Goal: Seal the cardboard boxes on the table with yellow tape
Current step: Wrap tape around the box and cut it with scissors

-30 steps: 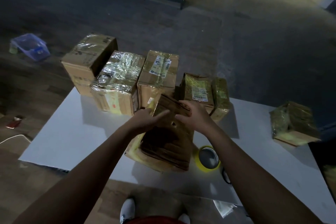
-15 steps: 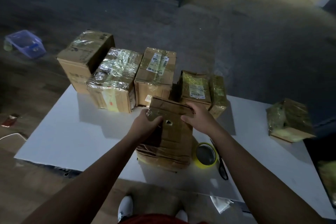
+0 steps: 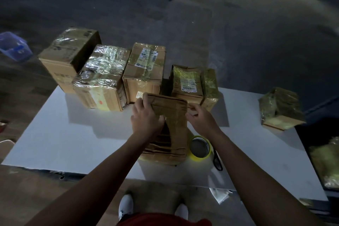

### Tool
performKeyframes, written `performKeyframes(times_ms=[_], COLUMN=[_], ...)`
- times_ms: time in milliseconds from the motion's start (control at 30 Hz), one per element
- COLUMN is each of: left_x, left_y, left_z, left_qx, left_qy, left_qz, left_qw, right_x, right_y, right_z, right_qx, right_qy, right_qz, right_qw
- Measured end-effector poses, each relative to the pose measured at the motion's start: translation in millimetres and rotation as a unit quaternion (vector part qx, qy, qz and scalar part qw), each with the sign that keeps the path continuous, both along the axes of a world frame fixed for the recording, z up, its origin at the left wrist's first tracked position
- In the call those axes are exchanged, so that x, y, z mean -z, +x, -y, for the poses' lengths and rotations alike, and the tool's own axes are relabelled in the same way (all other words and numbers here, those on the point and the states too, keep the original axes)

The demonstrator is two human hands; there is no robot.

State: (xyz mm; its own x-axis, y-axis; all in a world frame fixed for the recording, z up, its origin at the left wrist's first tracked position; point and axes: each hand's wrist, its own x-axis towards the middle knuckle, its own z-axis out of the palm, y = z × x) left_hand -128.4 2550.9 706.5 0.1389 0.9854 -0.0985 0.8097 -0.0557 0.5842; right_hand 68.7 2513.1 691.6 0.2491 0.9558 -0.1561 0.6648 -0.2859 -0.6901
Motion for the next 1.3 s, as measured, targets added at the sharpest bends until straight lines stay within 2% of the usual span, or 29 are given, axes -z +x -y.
performKeyframes(times_ms=[100, 200, 367, 533, 600, 700, 767, 833, 900, 1000, 1100, 1300], left_x=[0.0, 3.7, 9.2, 13.2, 10.5, 7.5, 6.8, 6.5, 5.7, 2.3, -6.6, -29.2], left_y=[13.8, 34.6, 74.8, 92.6, 94.2, 92.6, 90.1, 87.8, 85.4, 81.2, 79.3, 76.8], left_z=[13.0, 26.3, 55.9, 64.8, 64.6, 63.1, 62.6, 60.8, 56.8, 45.6, 32.2, 16.8], left_qx=[0.101, 0.197, 0.288, 0.254, 0.233, 0.205, 0.193, 0.188, 0.172, 0.138, 0.119, 0.132], left_qy=[0.138, 0.202, 0.154, 0.108, 0.094, 0.075, 0.07, 0.071, 0.067, 0.064, 0.072, 0.043], left_qz=[-0.019, 0.023, 0.058, 0.049, 0.049, 0.063, 0.076, 0.086, 0.109, 0.156, 0.186, 0.224], left_qw=[0.985, 0.959, 0.943, 0.96, 0.967, 0.974, 0.976, 0.976, 0.977, 0.976, 0.973, 0.965], right_x=[4.2, 15.6, 45.7, 77.7, 87.0, 97.9, 98.8, 93.3, 82.1, 59.4, 35.0, -3.9], right_y=[9.0, 21.6, 44.5, 57.9, 57.9, 54.2, 52.8, 54.1, 58.2, 65.4, 68.7, 55.6], right_z=[12.0, 26.9, 56.8, 82.6, 87.0, 87.0, 83.3, 78.5, 74.6, 70.7, 63.3, 46.3], right_qx=[0.006, 0.028, 0.119, 0.15, 0.158, 0.156, 0.15, 0.138, 0.123, 0.112, 0.112, 0.029], right_qy=[-0.003, -0.023, -0.11, -0.21, -0.25, -0.272, -0.258, -0.235, -0.184, -0.084, -0.02, 0.081], right_qz=[-0.017, -0.01, 0.072, 0.1, 0.084, 0.004, -0.001, 0.045, 0.091, 0.102, 0.135, 0.229], right_qw=[1.0, 0.999, 0.984, 0.961, 0.952, 0.95, 0.955, 0.961, 0.971, 0.985, 0.984, 0.97])
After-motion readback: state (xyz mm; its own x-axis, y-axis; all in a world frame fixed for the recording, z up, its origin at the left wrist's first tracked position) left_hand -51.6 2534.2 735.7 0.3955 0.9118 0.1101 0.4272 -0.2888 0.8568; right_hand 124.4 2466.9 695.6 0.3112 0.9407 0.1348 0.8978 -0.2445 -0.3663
